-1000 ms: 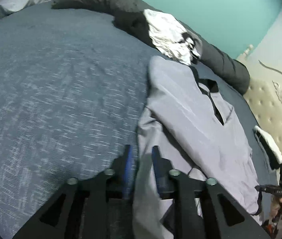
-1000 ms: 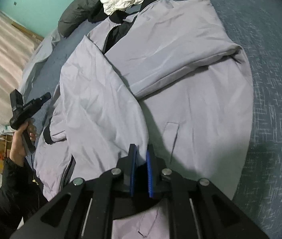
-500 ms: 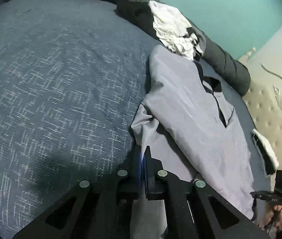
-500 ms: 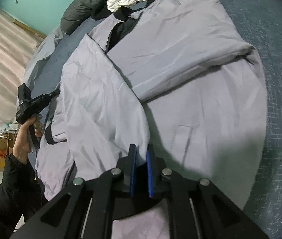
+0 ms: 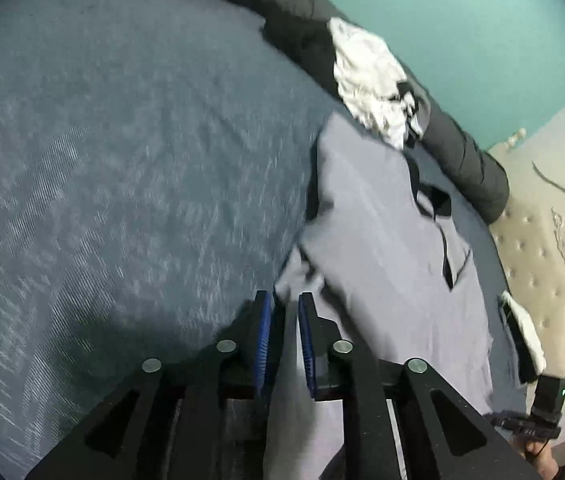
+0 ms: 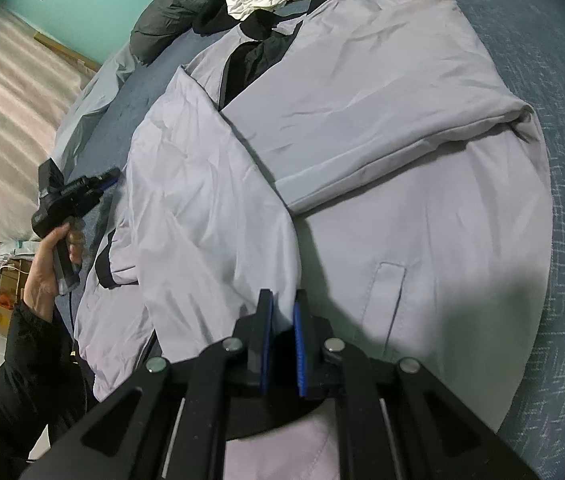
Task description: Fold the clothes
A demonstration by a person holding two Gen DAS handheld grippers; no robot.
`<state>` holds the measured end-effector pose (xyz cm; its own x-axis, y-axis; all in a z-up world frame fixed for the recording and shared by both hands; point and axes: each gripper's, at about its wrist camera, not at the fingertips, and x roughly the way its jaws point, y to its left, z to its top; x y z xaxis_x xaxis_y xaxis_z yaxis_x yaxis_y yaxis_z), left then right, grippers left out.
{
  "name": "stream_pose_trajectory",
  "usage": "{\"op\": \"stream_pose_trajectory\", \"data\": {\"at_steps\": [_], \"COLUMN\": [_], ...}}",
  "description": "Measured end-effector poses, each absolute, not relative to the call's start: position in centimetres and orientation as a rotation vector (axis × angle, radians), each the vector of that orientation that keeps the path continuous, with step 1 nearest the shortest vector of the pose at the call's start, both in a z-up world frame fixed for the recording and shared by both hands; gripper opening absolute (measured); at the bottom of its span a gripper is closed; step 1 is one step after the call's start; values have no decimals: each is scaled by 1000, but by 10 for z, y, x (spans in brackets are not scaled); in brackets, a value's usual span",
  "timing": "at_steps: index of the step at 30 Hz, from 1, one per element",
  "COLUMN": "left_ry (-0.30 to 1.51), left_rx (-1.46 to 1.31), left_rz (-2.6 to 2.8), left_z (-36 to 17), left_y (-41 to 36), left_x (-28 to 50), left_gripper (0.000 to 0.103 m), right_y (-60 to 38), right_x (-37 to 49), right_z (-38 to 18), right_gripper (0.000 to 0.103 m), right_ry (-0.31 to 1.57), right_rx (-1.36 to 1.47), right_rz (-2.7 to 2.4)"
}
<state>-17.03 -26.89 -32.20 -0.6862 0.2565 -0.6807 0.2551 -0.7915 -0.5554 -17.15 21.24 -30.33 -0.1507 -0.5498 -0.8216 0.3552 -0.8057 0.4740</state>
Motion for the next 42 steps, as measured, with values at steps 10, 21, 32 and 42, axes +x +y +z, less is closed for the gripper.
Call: {"op": "stream_pose_trajectory", "data": {"at_steps": [10,21,32,42], "left_ry": [-835,-759,-986,-1062], "left_rx": [-1327,-1282,-1207,-1185], "left_rz": [2627,2688,2670,2690], "left_z": [-339,-339,-344,-341], "left_y": [-259,-250,-269,-278], "left_x": [-207,-222,-212,-206], "left_gripper": [17,4,6,9], "right_y": [206,204,194,190], "right_x": [-178,-181,-185,-188], "right_z": [-302,-303,-312,-315], "right_gripper": [9,10,10,10], "right_ry": [-220,-238,-259,-252], "right_rx": [1525,1517,1518,1514], "right_rz": [-1995,-1990,-1985,-1982]}}
